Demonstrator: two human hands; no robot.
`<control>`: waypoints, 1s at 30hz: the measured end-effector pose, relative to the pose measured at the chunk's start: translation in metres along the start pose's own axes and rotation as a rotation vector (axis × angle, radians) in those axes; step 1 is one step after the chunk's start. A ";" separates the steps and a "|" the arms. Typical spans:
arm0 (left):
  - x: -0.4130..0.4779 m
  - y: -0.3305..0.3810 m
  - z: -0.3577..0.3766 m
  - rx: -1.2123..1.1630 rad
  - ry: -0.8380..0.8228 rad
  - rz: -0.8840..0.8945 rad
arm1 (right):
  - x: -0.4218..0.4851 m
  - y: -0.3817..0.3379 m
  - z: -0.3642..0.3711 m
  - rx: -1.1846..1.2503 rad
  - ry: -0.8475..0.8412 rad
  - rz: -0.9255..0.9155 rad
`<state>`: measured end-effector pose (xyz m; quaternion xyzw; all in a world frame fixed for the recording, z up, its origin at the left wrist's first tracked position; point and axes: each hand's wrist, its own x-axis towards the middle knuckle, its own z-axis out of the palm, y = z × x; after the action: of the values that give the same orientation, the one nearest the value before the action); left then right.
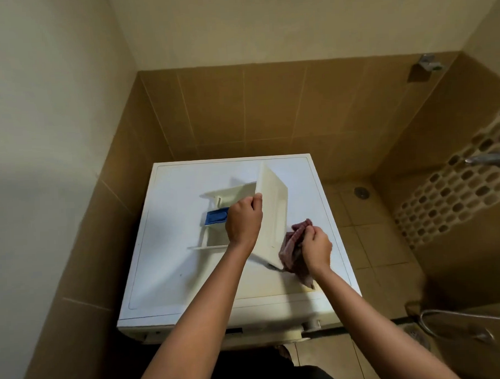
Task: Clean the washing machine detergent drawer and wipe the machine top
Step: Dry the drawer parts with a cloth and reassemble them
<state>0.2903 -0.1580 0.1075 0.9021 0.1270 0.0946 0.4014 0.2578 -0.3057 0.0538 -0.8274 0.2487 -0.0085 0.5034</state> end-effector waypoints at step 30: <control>-0.030 -0.084 -0.028 -1.021 0.203 -0.850 | 0.024 -0.046 0.028 -0.100 -0.447 0.021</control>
<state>0.2411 -0.0936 0.0607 0.4573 0.4476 0.0611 0.7661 0.3048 -0.2755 0.0724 -0.8301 0.1395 0.1927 0.5043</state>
